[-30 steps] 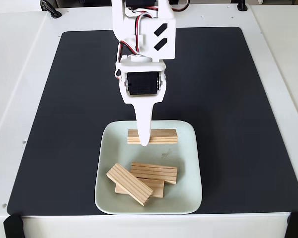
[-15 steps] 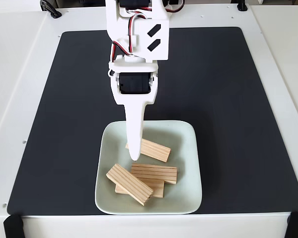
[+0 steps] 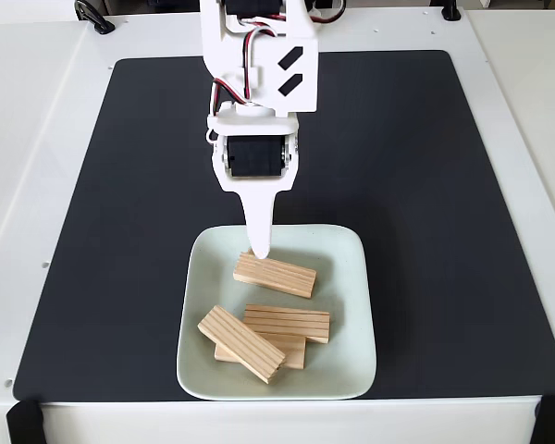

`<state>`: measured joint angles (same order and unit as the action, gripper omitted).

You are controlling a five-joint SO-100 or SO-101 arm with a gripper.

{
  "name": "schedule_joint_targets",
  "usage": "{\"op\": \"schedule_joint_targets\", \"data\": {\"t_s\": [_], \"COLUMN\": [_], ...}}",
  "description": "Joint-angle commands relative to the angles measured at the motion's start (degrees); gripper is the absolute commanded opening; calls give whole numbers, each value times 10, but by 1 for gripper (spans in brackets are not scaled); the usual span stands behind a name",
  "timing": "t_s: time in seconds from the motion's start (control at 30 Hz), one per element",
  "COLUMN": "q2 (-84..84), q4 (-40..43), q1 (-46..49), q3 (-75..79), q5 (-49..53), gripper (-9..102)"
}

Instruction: Pick up the wooden block and place them on the plate.

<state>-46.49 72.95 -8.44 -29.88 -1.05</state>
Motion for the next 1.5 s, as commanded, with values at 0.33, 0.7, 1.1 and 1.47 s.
{"op": "schedule_joint_targets", "data": {"t_s": [0.33,0.7,1.1,1.47], "q2": [-141,-497,-870,-1101], "q4": [-9,-379,-703,-705], "q1": [-17,-42,-43,-43], "q3": [-69,-465,-876,-975], "q5": [-4,-4,-4,-4], "gripper": [0,0,0,0]}}
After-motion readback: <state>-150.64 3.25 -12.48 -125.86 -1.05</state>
